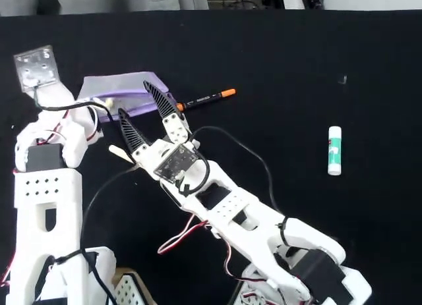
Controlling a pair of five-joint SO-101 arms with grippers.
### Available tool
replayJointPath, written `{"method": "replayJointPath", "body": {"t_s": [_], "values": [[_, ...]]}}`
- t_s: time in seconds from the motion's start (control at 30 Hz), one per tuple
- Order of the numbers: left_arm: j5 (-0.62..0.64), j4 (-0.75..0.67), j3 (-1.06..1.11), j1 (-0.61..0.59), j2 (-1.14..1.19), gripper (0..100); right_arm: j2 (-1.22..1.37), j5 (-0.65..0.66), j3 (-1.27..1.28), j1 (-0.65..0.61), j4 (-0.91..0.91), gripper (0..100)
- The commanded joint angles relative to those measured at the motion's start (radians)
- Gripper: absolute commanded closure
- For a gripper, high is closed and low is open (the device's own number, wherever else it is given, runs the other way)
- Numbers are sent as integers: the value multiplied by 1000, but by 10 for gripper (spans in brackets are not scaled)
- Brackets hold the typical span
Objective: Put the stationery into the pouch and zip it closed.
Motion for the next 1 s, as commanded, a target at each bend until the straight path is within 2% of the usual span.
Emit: {"method": "replayJointPath", "body": {"t_s": [0.0, 0.1, 0.27, 0.4, 0.63, 0.97], "values": [[72, -17, -77, -82, -17, 972, -68, 29, -53, 8, 60, 768], [77, -17, -85, -127, -14, 972, -173, 20, -116, 15, 302, 769], [77, -17, -97, -185, -11, 972, -311, -84, -363, 14, 847, 769], [75, -34, -84, -228, -11, 972, -329, -123, -555, 15, 1155, 769], [77, -126, -10, -321, -9, 972, -329, -123, -717, 15, 1487, 769], [78, -135, -5, -394, -9, 972, -297, -117, -628, 15, 1663, 769]]}}
